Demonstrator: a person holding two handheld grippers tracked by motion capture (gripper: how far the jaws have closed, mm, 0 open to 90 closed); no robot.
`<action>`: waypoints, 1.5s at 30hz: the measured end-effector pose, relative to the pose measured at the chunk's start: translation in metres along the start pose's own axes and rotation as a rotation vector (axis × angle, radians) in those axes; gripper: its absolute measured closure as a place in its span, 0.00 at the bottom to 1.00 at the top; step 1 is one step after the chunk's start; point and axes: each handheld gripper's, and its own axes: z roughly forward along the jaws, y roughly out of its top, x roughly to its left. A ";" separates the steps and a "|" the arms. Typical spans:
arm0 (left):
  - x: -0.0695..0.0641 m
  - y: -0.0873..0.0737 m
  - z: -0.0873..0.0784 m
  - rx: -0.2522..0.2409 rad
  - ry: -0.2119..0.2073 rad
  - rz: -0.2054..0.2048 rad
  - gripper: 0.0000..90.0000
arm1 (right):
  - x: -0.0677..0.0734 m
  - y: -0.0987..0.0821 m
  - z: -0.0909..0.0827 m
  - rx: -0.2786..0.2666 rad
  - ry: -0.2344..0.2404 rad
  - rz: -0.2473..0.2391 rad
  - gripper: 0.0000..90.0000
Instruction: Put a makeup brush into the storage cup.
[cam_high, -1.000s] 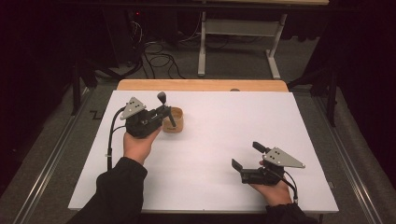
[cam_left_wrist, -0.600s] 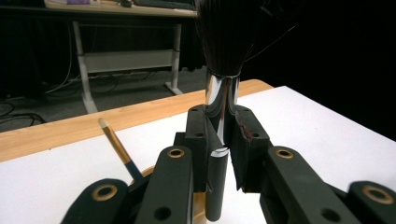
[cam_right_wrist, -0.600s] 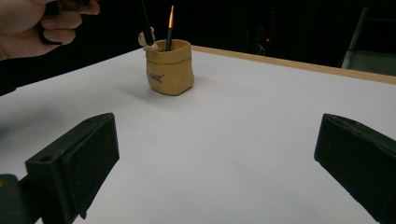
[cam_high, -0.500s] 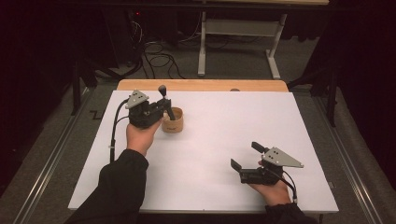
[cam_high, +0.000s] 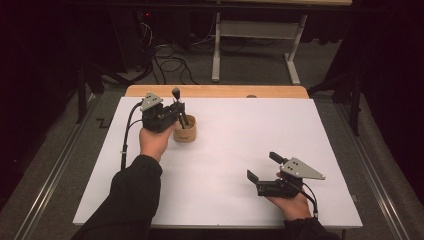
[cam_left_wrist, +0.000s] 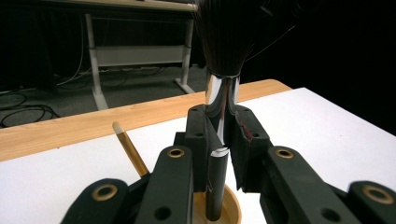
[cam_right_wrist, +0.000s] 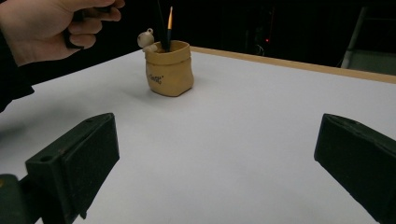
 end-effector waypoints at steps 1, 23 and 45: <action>0.001 0.000 0.000 -0.001 0.002 -0.002 0.87 | 0.000 0.000 0.000 0.002 -0.001 0.001 0.00; 0.001 -0.007 0.011 0.029 0.020 -0.008 0.87 | 0.000 -0.001 0.000 -0.004 0.005 0.008 0.01; 0.000 -0.017 0.024 0.091 0.042 0.022 0.87 | 0.002 -0.002 0.001 -0.004 0.014 0.004 0.01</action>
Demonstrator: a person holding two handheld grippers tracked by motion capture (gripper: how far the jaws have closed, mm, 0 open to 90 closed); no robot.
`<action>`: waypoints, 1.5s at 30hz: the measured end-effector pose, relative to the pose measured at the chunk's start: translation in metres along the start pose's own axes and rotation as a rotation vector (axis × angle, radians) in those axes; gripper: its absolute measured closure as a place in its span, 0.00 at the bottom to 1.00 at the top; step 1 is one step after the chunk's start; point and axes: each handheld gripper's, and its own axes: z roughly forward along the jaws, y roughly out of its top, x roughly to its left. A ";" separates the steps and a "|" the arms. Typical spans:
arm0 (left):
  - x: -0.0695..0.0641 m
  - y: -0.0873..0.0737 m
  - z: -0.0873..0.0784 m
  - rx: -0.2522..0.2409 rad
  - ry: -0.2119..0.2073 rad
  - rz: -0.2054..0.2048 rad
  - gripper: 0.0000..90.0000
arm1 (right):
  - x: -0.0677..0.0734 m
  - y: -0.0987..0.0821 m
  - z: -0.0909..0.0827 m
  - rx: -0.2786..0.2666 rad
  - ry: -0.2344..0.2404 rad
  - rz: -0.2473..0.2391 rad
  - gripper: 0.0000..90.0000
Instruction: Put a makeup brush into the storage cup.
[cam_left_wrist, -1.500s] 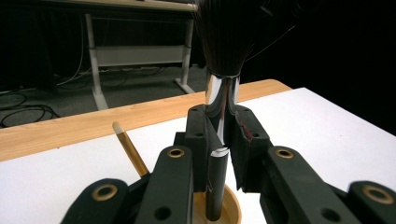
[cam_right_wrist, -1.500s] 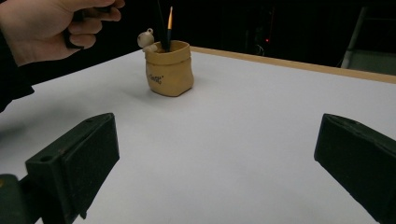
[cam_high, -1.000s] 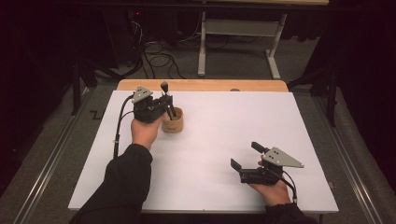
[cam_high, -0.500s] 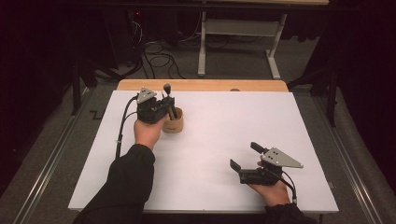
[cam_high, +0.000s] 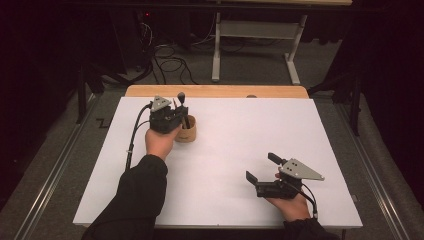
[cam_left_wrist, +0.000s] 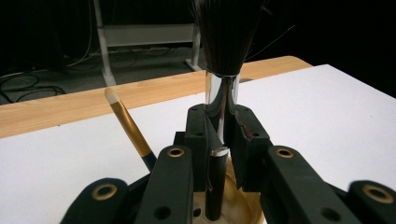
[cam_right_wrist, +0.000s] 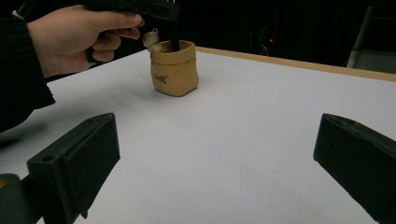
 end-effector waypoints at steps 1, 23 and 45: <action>0.000 0.000 0.000 0.003 -0.001 0.000 0.87 | 0.000 0.000 0.000 0.002 0.000 -0.001 0.01; 0.001 0.003 -0.005 -0.009 0.024 -0.024 0.41 | 0.000 -0.001 0.000 0.003 0.002 -0.002 0.01; 0.011 0.005 -0.014 0.020 0.060 -0.018 0.01 | 0.001 -0.001 0.001 0.008 0.003 -0.005 0.01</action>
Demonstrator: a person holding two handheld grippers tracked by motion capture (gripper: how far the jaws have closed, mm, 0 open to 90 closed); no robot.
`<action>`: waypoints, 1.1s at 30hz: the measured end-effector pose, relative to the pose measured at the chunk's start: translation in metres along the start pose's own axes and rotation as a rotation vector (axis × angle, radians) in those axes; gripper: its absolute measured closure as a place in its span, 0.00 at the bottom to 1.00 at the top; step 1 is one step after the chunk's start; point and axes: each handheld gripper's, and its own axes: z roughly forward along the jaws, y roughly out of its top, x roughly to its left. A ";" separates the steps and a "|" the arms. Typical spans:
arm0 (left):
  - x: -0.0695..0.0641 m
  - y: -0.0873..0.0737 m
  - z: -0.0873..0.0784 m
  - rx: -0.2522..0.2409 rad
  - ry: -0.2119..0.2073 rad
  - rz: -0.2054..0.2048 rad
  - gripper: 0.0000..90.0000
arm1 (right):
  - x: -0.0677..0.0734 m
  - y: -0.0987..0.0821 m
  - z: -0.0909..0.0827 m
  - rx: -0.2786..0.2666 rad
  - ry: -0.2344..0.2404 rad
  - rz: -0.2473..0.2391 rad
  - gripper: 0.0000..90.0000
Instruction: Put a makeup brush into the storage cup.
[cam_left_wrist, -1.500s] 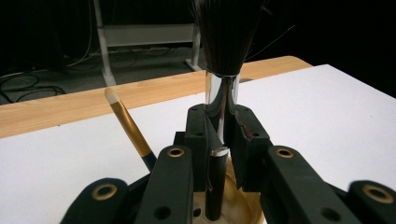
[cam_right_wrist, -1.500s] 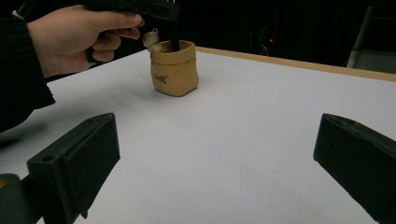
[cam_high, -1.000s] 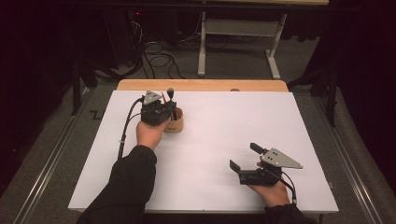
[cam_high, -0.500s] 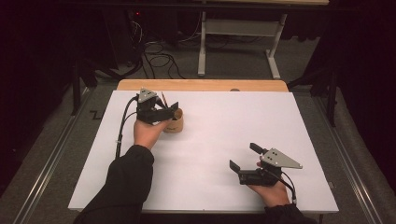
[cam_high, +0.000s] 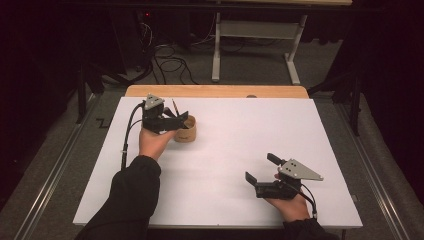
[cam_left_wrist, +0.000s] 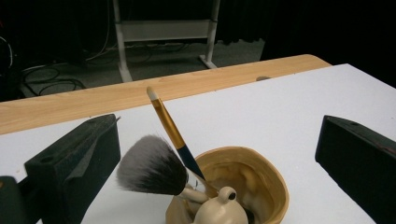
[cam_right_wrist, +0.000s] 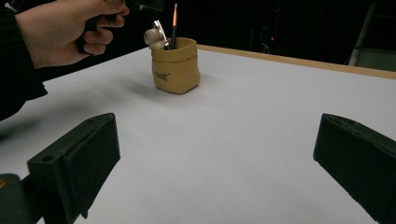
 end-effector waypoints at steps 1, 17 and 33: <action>0.000 0.000 0.000 0.004 0.000 0.003 0.01 | 0.000 0.000 0.000 0.001 0.000 -0.002 0.01; 0.005 -0.013 -0.015 0.016 0.018 -0.012 0.01 | 0.001 -0.001 0.002 0.006 -0.002 -0.005 0.01; 0.004 -0.036 -0.028 0.021 0.003 -0.018 0.01 | 0.001 -0.001 0.002 0.015 -0.015 -0.009 0.00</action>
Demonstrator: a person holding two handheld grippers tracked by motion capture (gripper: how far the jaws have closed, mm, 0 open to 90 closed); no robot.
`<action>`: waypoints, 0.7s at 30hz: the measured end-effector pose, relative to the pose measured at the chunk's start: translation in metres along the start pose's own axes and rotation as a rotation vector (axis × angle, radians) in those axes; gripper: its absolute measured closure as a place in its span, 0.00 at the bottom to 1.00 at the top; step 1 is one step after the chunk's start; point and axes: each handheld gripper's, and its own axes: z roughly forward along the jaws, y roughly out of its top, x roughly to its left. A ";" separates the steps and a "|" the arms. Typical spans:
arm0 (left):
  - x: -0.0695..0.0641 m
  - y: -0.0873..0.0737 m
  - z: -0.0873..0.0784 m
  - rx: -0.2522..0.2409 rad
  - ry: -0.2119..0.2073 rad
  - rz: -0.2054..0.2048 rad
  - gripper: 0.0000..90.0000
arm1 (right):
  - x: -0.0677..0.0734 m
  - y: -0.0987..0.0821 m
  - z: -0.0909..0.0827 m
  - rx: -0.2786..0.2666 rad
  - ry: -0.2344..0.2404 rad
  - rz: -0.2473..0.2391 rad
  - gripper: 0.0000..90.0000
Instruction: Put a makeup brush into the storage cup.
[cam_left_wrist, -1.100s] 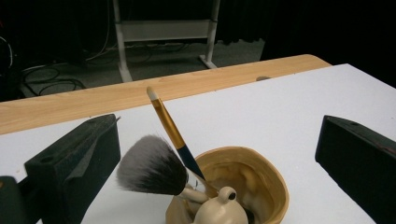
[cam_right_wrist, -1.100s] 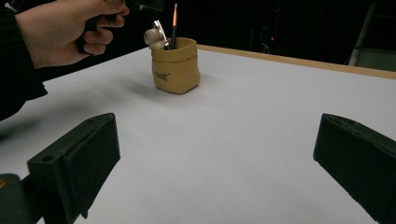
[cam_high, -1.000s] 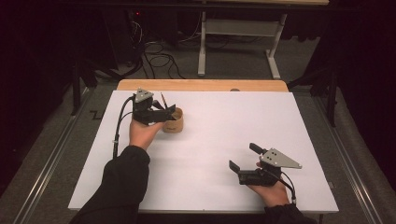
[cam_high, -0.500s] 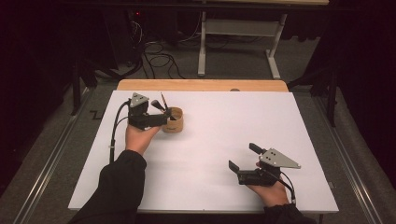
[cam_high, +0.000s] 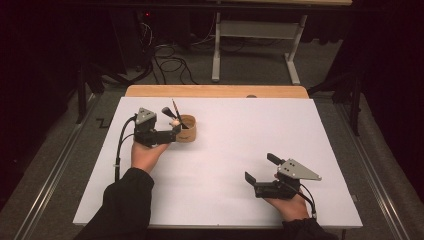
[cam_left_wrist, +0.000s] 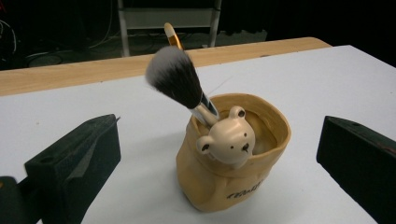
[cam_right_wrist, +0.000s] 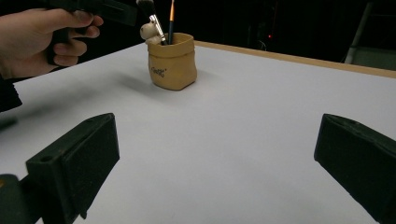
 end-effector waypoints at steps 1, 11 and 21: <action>-0.001 -0.002 -0.001 0.003 -0.006 0.001 0.01 | 0.000 0.000 0.000 -0.001 0.000 -0.003 0.00; -0.012 -0.014 -0.018 0.006 -0.042 0.036 0.01 | 0.000 0.001 -0.001 -0.005 -0.003 -0.006 0.00; -0.024 -0.019 -0.035 -0.002 -0.072 0.053 0.01 | 0.000 0.001 -0.002 -0.008 -0.009 -0.004 0.00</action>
